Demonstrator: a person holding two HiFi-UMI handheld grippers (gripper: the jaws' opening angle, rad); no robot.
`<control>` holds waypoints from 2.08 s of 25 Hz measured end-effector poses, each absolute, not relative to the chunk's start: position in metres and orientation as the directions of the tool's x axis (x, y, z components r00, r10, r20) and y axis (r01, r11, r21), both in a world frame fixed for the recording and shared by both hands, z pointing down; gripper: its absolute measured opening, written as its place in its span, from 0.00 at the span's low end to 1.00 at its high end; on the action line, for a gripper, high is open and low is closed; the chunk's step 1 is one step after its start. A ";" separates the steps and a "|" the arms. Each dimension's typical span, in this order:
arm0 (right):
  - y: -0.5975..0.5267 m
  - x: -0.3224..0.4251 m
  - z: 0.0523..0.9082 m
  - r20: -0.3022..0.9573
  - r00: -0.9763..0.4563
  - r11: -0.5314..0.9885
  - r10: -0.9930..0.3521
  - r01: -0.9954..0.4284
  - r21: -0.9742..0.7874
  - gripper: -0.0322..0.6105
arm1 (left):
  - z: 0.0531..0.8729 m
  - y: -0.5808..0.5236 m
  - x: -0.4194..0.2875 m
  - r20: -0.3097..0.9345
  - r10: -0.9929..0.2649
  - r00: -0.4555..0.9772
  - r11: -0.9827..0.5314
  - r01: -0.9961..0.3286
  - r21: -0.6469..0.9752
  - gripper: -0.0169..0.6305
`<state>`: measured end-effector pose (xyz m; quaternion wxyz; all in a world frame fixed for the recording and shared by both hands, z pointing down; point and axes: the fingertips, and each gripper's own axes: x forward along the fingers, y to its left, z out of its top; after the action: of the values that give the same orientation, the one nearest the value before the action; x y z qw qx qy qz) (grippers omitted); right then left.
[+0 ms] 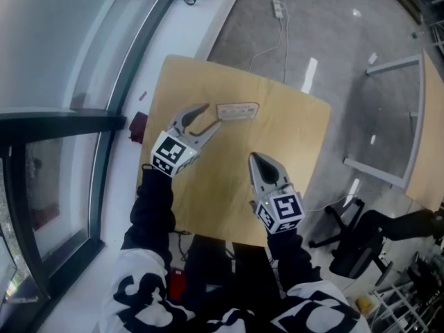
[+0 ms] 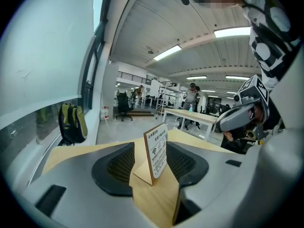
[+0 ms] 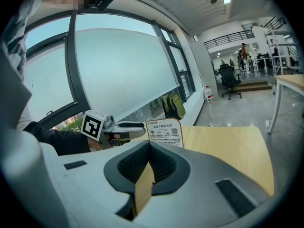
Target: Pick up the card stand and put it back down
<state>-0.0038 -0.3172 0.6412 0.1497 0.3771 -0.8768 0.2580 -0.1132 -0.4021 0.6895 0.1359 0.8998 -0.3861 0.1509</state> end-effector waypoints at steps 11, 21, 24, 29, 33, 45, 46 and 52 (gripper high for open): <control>-0.333 0.002 0.653 0.481 -0.639 0.547 -0.600 -0.767 -0.335 0.07 | 0.697 -0.427 -0.077 0.339 -0.549 0.764 -0.764 -0.623 0.166 0.34; -0.351 0.019 0.653 0.479 -0.600 0.469 -0.641 -0.800 -0.374 0.08 | 0.700 -0.430 -0.043 0.311 -0.429 0.848 -0.838 -0.502 0.211 0.29; -0.351 0.020 0.653 0.482 -0.599 0.470 -0.639 -0.801 -0.372 0.08 | 0.704 -0.428 -0.038 0.324 -0.402 0.856 -0.851 -0.480 0.211 0.28; -0.351 0.022 0.654 0.477 -0.593 0.463 -0.648 -0.805 -0.371 0.08 | 0.707 -0.420 -0.033 0.319 -0.350 0.881 -0.873 -0.430 0.231 0.17; -0.347 0.025 0.650 0.471 -0.594 0.462 -0.652 -0.804 -0.374 0.08 | 0.713 -0.414 -0.029 0.320 -0.318 0.892 -0.878 -0.405 0.256 0.08; -0.317 0.035 0.613 0.436 -0.608 0.486 -0.663 -0.793 -0.367 0.08 | 0.698 -0.371 -0.010 0.333 -0.276 0.902 -0.852 -0.389 0.349 0.06; -0.314 0.035 0.606 0.427 -0.610 0.491 -0.668 -0.792 -0.363 0.08 | 0.690 -0.366 -0.008 0.325 -0.275 0.905 -0.852 -0.386 0.354 0.06; -0.289 0.047 0.560 0.381 -0.603 0.489 -0.701 -0.795 -0.358 0.07 | 0.636 -0.325 0.004 0.325 -0.314 0.892 -0.825 -0.426 0.371 0.06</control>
<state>0.0466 -0.2888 0.5603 0.0924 0.4359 -0.8580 0.2555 0.0035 -0.3246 0.6355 0.2217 0.9470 -0.1954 0.1257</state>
